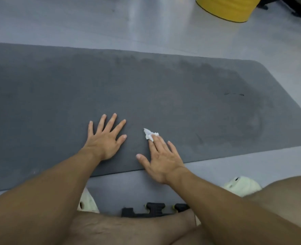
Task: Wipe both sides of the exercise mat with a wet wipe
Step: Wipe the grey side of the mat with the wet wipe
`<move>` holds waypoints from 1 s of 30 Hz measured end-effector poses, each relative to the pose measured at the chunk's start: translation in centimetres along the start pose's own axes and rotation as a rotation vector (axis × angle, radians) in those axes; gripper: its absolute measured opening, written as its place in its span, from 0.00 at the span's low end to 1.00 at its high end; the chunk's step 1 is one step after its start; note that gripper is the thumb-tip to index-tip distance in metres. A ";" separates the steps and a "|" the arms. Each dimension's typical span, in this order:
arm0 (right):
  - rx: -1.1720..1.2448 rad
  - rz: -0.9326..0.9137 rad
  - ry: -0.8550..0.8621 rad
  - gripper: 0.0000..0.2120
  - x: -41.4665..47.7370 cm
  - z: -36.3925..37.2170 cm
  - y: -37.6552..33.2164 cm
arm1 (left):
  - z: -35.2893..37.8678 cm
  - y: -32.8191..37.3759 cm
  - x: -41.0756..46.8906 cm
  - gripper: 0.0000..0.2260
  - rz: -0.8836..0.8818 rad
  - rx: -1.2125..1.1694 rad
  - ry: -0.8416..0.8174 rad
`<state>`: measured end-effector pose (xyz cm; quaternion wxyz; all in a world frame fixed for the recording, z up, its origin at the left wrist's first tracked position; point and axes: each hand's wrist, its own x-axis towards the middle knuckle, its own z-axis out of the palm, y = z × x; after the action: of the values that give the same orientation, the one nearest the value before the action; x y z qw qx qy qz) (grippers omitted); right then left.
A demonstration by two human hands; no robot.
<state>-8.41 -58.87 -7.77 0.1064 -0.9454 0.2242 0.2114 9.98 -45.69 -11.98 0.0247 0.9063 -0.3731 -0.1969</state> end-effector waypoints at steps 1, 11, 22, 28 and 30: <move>0.029 0.086 -0.002 0.41 0.4 -0.5 1.0 | -0.1 0.0 0.2 0.27 -0.010 -0.003 -0.032; 0.269 0.566 -0.056 0.47 1.4 -4.2 11.6 | -1.0 0.6 0.9 0.27 -0.120 0.036 -0.156; 0.041 -0.210 -0.010 0.44 0.8 1.0 -2.8 | -0.4 0.6 0.7 0.27 -0.119 0.029 -0.096; 0.007 0.259 -0.019 0.43 1.2 -1.2 4.4 | 0.0 0.1 0.8 0.28 -0.091 -0.006 -0.074; -0.008 0.493 -0.029 0.44 0.7 -1.7 7.9 | 0.1 -0.2 0.8 0.28 -0.072 -0.033 -0.065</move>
<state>-10.94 -66.60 -7.41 0.0509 -0.8594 0.4455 0.2456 10.56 -46.10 -12.40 0.0202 0.9117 -0.3376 -0.2332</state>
